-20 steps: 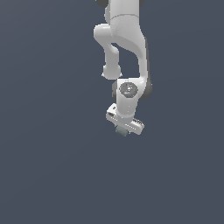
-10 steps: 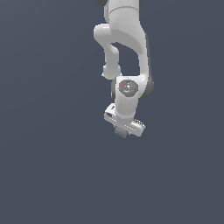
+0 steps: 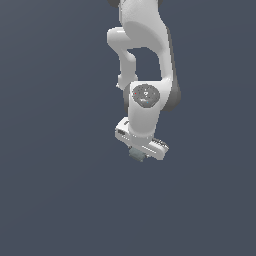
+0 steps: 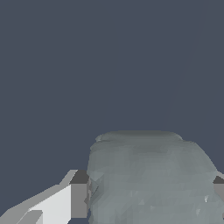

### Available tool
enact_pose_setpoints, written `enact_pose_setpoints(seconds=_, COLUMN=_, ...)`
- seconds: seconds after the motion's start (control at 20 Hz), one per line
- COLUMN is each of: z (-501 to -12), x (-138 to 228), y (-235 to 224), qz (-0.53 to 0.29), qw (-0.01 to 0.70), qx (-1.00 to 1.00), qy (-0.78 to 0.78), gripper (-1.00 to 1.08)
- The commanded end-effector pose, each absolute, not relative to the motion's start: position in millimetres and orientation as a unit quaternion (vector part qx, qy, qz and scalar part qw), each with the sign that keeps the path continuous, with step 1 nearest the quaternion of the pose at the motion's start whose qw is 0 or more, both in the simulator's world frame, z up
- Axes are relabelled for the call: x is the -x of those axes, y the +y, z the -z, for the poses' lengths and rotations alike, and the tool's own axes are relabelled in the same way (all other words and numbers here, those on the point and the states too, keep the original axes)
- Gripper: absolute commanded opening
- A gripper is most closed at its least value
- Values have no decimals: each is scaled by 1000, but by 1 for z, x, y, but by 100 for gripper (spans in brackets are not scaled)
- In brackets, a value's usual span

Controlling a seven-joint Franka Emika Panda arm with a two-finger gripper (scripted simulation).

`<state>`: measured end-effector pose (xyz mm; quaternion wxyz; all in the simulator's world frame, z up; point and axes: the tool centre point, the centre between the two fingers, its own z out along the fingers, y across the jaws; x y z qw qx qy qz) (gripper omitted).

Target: Pick up the object and move it to a goal position.

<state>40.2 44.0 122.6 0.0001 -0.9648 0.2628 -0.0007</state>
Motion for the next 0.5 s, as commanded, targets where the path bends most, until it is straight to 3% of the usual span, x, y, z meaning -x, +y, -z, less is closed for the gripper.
enact_pose_setpoints(seconds=0.0, z=-131, x=-48, y=42, qz=0, qw=0, qx=965, qy=263, gripper=-100)
enact_pose_setpoints(seconds=0.45, z=-141, x=-59, y=40, qz=0, qw=0, qx=965, qy=263, gripper=-100)
